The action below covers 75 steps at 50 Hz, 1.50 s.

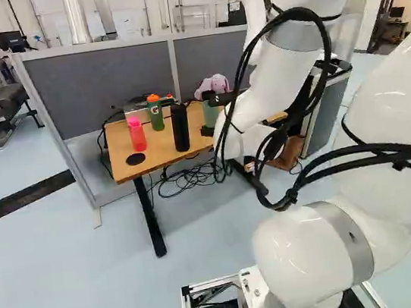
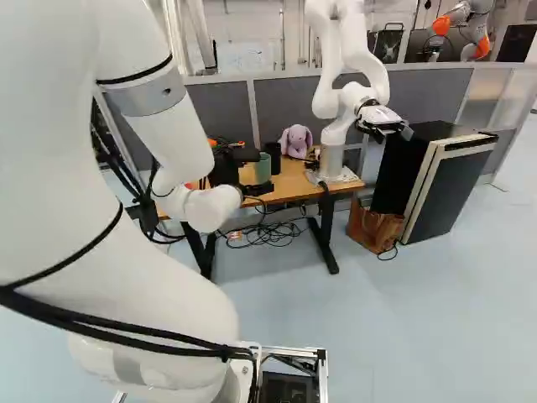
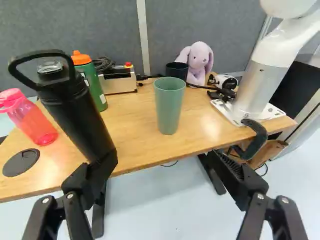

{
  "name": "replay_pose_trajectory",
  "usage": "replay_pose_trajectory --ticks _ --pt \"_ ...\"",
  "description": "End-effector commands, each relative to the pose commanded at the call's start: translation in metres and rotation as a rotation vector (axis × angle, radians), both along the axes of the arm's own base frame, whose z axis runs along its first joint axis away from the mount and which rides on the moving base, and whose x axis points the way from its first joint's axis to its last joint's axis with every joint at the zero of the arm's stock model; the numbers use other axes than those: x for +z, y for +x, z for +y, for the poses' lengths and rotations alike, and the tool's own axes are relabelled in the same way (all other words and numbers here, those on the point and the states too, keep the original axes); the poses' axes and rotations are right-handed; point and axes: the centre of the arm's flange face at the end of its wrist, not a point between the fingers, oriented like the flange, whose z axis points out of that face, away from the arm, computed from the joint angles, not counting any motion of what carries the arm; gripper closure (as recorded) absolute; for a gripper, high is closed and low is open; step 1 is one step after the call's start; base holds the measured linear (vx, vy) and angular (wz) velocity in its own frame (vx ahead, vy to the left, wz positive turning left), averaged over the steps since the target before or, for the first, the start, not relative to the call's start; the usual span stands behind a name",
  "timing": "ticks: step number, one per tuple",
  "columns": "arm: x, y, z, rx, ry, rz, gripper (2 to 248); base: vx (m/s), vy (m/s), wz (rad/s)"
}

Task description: Place the green cup on the table

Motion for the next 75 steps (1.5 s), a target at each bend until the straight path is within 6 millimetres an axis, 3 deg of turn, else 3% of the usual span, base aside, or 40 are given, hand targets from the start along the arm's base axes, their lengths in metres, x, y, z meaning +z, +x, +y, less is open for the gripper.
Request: replay_pose_trajectory --ticks 35,75 --pt "-0.003 -0.051 -0.005 -0.014 0.0 -0.019 3 0.0 0.0 0.0" --pt "-0.005 -0.061 -0.006 -0.017 0.0 -0.022 3 0.0 0.0 0.0"
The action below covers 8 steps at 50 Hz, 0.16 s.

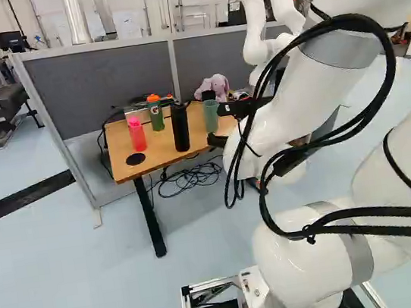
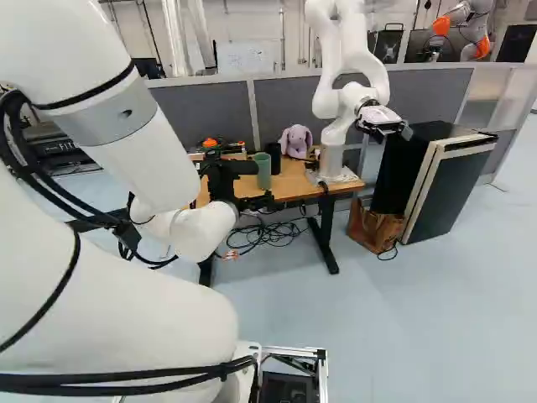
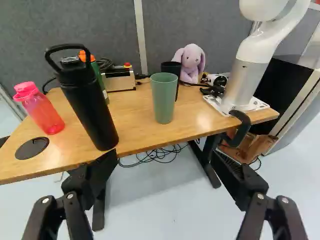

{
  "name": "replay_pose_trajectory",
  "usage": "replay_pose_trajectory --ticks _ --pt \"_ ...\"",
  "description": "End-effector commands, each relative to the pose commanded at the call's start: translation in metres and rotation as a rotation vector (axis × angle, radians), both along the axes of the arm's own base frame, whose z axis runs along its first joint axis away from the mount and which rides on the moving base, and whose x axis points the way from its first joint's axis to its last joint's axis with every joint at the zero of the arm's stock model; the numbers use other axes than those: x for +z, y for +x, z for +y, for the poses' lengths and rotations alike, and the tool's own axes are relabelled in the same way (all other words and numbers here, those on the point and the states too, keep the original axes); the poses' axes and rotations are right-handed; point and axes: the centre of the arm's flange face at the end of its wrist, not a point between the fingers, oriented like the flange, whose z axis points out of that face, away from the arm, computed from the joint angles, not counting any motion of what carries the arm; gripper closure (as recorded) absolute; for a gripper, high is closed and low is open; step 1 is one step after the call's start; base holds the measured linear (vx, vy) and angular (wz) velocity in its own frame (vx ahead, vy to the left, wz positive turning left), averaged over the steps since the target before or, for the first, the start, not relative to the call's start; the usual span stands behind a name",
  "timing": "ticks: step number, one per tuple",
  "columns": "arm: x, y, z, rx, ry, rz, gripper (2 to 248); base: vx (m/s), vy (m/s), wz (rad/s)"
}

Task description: Place the green cup on the table

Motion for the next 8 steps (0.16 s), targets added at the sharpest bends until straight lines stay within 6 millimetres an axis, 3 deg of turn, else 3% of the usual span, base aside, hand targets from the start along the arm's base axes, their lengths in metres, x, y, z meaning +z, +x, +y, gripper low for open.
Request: replay_pose_trajectory --ticks 8 --pt "0.0 0.0 0.0 0.0 0.0 0.0 3 0.0 0.0 0.0"
